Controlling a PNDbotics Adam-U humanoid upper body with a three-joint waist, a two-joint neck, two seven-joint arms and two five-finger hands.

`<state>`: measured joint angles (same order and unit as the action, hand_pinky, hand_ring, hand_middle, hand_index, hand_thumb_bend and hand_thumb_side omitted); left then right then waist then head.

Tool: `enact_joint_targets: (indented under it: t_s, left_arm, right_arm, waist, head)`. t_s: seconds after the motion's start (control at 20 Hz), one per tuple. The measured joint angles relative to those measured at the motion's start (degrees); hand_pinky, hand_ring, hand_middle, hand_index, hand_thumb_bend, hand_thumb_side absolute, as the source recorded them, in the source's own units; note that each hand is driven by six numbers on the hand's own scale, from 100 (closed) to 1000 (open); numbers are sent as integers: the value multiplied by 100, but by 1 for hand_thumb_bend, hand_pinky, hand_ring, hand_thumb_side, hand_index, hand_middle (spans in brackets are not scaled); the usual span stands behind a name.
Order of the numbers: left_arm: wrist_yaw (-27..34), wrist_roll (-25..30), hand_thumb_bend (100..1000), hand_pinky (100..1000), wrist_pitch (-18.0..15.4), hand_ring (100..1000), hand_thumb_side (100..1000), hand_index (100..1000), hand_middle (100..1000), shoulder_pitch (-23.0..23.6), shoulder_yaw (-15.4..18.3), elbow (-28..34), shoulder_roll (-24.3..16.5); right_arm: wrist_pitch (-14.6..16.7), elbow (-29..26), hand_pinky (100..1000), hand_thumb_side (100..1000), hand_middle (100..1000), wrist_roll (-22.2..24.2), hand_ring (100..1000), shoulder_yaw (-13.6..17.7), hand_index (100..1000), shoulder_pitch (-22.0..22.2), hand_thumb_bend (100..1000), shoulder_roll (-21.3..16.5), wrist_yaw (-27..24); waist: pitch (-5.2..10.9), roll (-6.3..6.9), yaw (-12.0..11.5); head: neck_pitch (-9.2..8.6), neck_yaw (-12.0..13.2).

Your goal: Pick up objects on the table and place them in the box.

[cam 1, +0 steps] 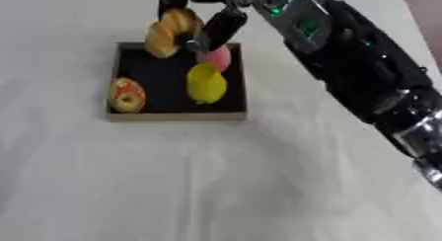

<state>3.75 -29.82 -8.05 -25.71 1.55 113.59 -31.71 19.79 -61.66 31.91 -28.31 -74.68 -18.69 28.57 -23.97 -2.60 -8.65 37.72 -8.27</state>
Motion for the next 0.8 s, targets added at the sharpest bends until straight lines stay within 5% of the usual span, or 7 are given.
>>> enact_joint_targets:
  t_s: [0.45,0.65,0.8]
  left_arm:
    - [17,25,100,792,-27,792,446,803,697,-79,-26,0,24]
    - [25,25,100,791,-27,792,447,803,697,-81,-26,0,46]
    - [26,25,100,790,-27,791,446,803,696,-81,-26,0,47]
  right_arm:
    - [494,822,783,262,582,190,775,43,711,63,100,513,547]
    - [706,1042,847,437,737,398,881,151,847,62,100,541,678]
    - [789,1132,879,467,794,482,927,236,894,60,187,541,777]
  waist:
    - [0,-32,-97]
    - [0,-35,-99]
    - [0,-35,-99]
  head:
    - [-1,-62]
    - [-1,-62]
    - [-1,-62]
